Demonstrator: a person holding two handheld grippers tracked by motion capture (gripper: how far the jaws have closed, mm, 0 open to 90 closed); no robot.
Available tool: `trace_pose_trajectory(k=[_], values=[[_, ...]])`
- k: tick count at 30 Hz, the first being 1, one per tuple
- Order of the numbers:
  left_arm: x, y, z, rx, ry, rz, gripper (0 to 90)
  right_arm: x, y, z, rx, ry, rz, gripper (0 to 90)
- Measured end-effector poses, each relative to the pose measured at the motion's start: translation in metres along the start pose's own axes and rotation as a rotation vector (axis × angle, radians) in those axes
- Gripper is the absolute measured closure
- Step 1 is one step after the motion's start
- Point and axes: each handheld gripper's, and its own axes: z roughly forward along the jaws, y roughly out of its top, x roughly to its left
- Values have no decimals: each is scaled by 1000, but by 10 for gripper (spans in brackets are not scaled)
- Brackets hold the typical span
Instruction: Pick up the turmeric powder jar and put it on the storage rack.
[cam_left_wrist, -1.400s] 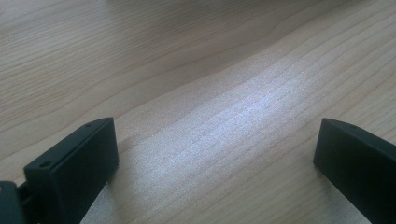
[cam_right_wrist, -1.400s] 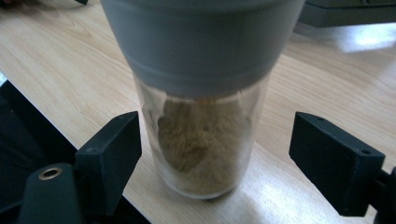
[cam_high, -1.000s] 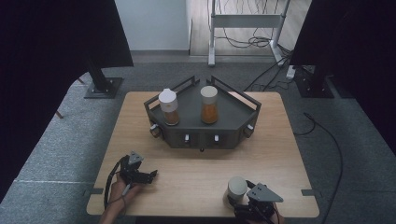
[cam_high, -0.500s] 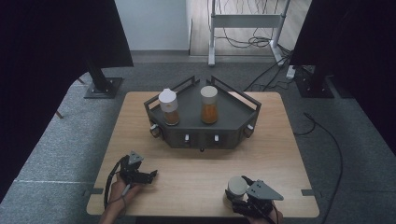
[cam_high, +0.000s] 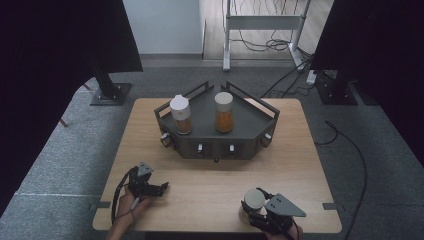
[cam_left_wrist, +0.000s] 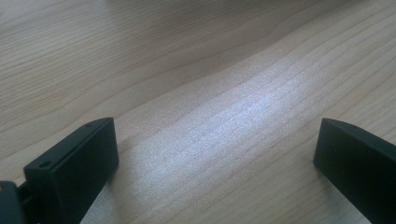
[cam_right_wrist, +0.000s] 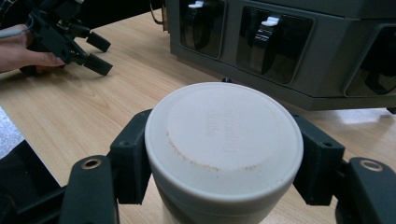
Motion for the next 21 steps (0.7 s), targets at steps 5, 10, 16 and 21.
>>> trace_pose_trajectory(k=[5, 10, 16, 21], values=[[0, 0, 0, 0, 0, 0, 0, 3, 0, 0, -1, -13, 6, 333], [0, 0, 0, 0, -1, 2, 0, 5, 1, 0, 3, -20, 12, 334], [0, 0, 0, 0, -1, 2, 0, 4, 5, 1, 9, -26, 13, 334], [0, 0, 0, 0, -2, 2, 0, 3, 7, 0, 3, -29, 16, 333]])
